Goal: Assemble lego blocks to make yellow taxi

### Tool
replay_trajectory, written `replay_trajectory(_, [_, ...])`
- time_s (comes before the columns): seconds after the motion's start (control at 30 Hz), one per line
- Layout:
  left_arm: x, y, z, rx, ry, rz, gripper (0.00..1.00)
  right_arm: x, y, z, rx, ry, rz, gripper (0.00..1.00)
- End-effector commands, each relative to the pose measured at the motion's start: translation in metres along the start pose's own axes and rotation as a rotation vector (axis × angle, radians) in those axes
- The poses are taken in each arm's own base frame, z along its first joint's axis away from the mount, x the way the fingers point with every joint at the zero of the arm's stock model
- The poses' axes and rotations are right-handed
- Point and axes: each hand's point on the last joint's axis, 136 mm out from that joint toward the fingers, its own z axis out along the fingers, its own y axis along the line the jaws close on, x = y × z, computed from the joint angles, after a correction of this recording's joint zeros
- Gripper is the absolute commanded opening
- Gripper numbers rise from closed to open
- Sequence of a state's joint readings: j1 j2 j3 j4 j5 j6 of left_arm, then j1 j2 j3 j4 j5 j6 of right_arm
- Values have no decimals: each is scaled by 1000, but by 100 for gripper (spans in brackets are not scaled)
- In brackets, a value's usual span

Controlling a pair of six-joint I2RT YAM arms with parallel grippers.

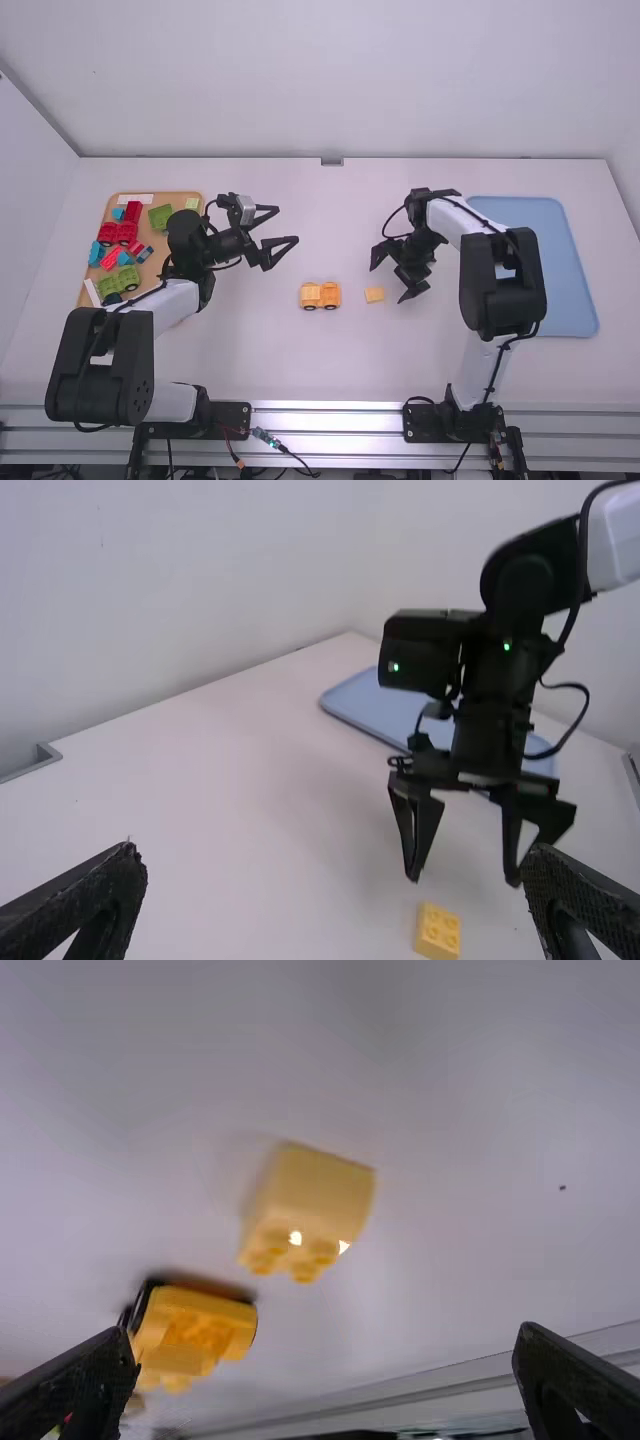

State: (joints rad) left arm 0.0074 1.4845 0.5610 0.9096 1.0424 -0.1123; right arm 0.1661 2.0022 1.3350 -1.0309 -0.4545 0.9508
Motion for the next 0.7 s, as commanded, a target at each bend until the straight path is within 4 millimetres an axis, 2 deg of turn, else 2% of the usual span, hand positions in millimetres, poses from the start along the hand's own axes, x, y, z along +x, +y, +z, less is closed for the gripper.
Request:
replay_trajectory(0.0, [-8,0,2,13,-10,21,99,-1,26,-24,-76,-40,-330,99])
replay_trajectory(0.07, [-8,0,2,13,-10,21,99,3,36,-30,-109,-44,-465,99])
replay_trajectory(0.13, [-8,0,2,13,-10,21,99,19,63,-42,-207,-51,-836,100])
replay_trajectory(0.23, [-8,0,2,13,-11,21,99,38,79,-50,-261,-67,-1186,96])
replay_trajectory(0.27, [-8,0,2,13,-11,22,99,39,81,-52,-243,-92,-1277,99])
replay_trajectory(0.4, [-8,0,2,12,-11,22,99,16,83,-55,-64,-232,-1356,99])
replay_trajectory(0.47, [-8,0,2,13,-11,22,99,-6,87,-59,53,-346,-1377,99])
replay_trajectory(0.53, [-8,0,2,12,-12,29,99,-32,79,-67,223,-452,-1355,99])
replay_trajectory(0.67, [-9,0,2,13,-13,62,99,-49,70,-75,380,-520,-1354,99])
